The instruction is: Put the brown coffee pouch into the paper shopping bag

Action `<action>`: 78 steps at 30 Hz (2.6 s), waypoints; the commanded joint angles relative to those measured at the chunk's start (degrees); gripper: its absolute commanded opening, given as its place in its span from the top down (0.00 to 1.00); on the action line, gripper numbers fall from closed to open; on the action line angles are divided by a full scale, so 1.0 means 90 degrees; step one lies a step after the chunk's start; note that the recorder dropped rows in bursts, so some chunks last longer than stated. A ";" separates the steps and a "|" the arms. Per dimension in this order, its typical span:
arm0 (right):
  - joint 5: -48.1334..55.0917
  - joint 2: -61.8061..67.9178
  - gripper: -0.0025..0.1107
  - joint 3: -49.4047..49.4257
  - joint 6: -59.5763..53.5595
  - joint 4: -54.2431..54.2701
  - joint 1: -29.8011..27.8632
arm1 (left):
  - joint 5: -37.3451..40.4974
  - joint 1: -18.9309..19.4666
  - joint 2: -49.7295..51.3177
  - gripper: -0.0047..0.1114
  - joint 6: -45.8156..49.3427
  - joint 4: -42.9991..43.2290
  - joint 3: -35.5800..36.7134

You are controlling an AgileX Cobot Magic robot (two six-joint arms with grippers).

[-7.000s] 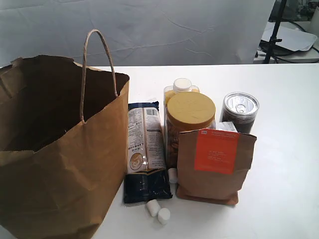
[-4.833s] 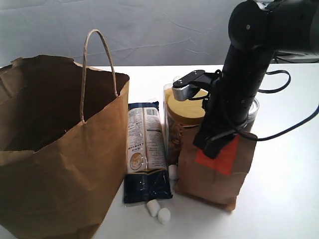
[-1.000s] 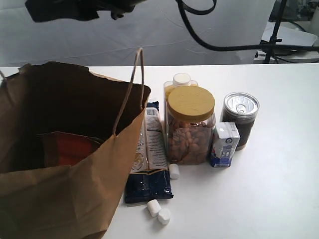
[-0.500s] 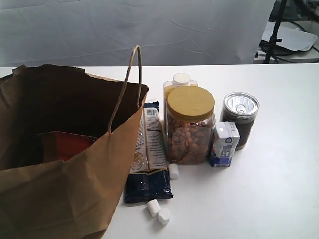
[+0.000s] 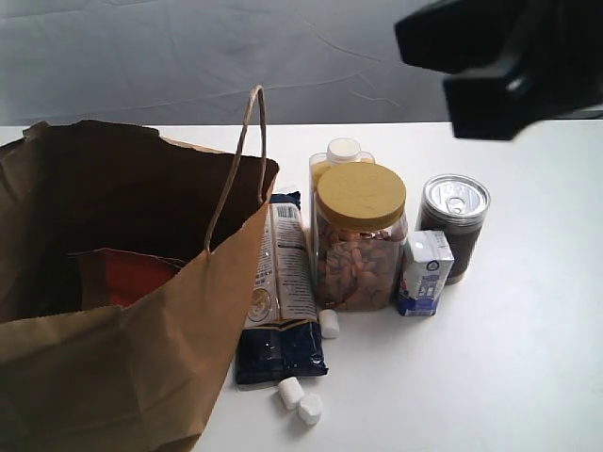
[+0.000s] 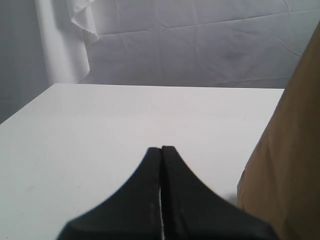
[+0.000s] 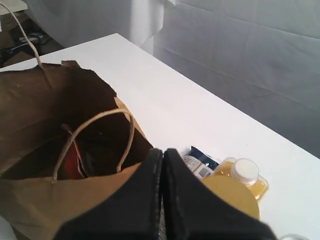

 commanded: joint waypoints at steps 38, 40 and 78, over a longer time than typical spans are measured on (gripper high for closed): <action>-0.2702 -0.6395 0.98 0.6762 0.1454 -0.1500 -0.3889 | -0.0030 0.0021 -0.0022 0.96 -0.0016 0.0029 0.0023; -0.2691 -0.6395 0.98 0.6762 0.1455 -0.1500 -0.3889 | -0.0030 0.0021 -0.0022 0.96 -0.0016 0.0029 0.0023; -0.2601 -0.6395 0.98 0.6762 0.1498 -0.0931 -0.3928 | -0.0030 0.0021 -0.0022 0.96 -0.0016 0.0029 0.0023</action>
